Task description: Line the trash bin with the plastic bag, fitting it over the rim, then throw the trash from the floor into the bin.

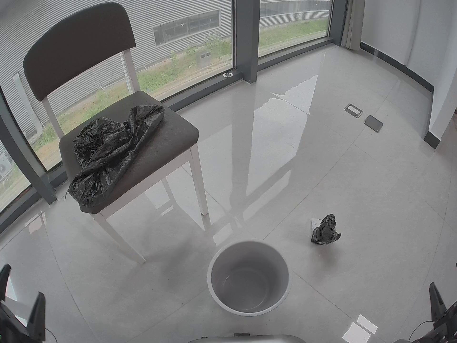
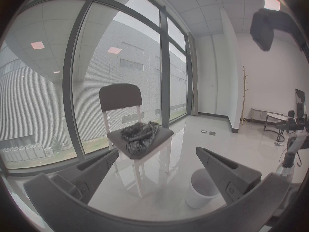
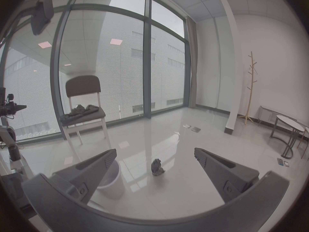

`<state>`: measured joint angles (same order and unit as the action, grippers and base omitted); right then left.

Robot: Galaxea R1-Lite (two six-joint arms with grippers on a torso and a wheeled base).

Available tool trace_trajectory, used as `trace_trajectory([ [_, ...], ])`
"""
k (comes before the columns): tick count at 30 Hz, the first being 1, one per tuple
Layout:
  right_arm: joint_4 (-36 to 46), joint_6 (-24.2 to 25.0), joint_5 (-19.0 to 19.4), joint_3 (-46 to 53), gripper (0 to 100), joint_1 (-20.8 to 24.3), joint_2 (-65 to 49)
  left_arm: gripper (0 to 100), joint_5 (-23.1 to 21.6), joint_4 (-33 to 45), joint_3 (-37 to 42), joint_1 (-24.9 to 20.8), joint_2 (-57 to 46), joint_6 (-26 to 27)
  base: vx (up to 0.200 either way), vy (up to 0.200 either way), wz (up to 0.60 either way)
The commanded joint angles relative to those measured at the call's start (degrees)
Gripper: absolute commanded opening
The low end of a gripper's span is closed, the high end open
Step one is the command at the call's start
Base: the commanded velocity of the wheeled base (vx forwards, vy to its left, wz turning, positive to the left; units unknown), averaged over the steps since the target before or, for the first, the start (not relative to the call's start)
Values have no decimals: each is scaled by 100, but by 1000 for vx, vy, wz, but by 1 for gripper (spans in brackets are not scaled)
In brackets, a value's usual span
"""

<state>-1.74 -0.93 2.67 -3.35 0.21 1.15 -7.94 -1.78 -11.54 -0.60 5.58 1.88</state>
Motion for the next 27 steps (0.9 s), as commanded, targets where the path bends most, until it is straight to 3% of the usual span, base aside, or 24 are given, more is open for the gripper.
trace_trajectory([
  [1, -168, 128, 313, -1045, 100, 85, 870, 100, 249, 494, -2159, -98, 2738, 129, 0, 0, 0],
  [3, -142, 154, 322, -1493, 100, 85, 1617, 100, 548, 688, -3363, 60, 4240, 129, 0, 0, 0],
  [5, -125, 163, 313, -1554, 100, 76, 1775, 100, 609, 758, -3636, 112, 4566, 129, 0, 0, 0],
  [6, -1, 189, 296, -1686, 100, 50, 2408, 100, 723, 1215, -4655, 227, 5699, 146, 0, 0, 0],
  [7, 42, 224, 287, -1713, 100, 14, 2742, 100, 750, 1567, -5130, 218, 6253, 146, 0, 0, 0],
  [11, 7, 444, 287, -1888, 100, -205, 3832, 100, 925, 2490, -6360, 236, 7774, -21, 0, 0, 0],
  [15, 16, 400, 296, -2275, 100, -407, 4412, 100, 943, 2973, -7265, 227, 8864, -583, 0, 0, 0],
  [27, 174, 295, 269, -2987, 100, -399, 5009, 100, 943, 3263, -7239, 332, 10156, -1392, 0, 0, 0],
])
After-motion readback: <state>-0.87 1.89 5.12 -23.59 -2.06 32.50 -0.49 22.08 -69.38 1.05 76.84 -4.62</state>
